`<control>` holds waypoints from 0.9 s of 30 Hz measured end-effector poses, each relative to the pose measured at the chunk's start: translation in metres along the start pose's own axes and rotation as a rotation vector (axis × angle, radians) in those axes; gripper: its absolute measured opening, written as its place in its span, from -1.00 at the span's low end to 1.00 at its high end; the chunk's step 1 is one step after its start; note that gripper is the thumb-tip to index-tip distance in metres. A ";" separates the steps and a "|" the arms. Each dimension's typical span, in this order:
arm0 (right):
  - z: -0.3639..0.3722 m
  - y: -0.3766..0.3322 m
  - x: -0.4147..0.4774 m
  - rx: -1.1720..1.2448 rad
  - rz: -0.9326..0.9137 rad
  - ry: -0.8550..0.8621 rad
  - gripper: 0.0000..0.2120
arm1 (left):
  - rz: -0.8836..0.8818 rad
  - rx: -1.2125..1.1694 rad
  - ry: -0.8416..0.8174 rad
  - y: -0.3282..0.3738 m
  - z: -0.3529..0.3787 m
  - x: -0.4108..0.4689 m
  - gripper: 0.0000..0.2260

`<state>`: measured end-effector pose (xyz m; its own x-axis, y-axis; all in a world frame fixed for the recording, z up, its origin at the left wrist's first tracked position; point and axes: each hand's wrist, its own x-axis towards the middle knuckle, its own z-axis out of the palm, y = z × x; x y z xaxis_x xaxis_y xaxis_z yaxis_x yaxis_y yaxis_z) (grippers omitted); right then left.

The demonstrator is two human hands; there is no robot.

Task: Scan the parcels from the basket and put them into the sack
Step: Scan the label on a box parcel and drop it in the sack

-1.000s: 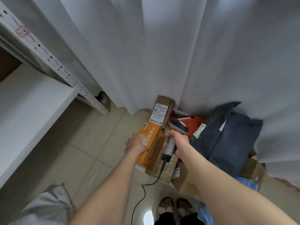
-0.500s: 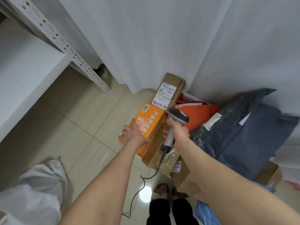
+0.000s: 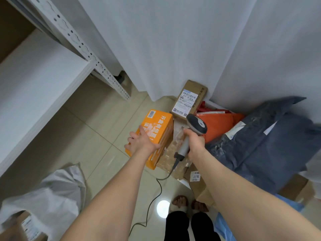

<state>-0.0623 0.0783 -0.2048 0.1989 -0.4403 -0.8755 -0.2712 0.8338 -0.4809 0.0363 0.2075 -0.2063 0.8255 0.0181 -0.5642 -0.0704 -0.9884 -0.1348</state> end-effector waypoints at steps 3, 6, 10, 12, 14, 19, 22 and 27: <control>-0.001 0.004 0.001 -0.003 0.014 0.004 -0.46 | -0.031 -0.006 0.002 -0.009 0.001 0.003 0.08; -0.004 0.008 0.003 -0.054 0.038 -0.046 -0.47 | -0.041 0.000 -0.003 -0.010 0.003 0.004 0.08; -0.004 0.017 0.011 -0.106 0.036 -0.096 -0.51 | -0.066 0.030 0.087 -0.010 0.003 0.009 0.08; -0.002 0.022 0.014 -0.137 0.051 -0.111 -0.49 | -0.073 0.025 0.109 -0.013 0.003 0.013 0.07; -0.001 0.025 0.012 -0.156 0.062 -0.110 -0.47 | -0.083 0.021 0.108 -0.015 0.001 0.014 0.07; -0.009 0.012 -0.012 -0.105 0.024 -0.075 -0.48 | -0.062 -0.011 0.117 -0.017 -0.023 -0.006 0.05; -0.015 -0.006 -0.043 -0.105 0.027 -0.057 -0.50 | -0.008 -0.088 0.112 -0.016 -0.057 -0.028 0.02; -0.021 -0.047 -0.109 -0.093 0.019 -0.059 -0.53 | 0.139 -0.614 -0.081 -0.014 -0.123 -0.067 -0.24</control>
<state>-0.0907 0.0804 -0.0882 0.2471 -0.4025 -0.8814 -0.3614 0.8057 -0.4693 0.0506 0.2018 -0.0668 0.7849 -0.1287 -0.6061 0.1802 -0.8885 0.4221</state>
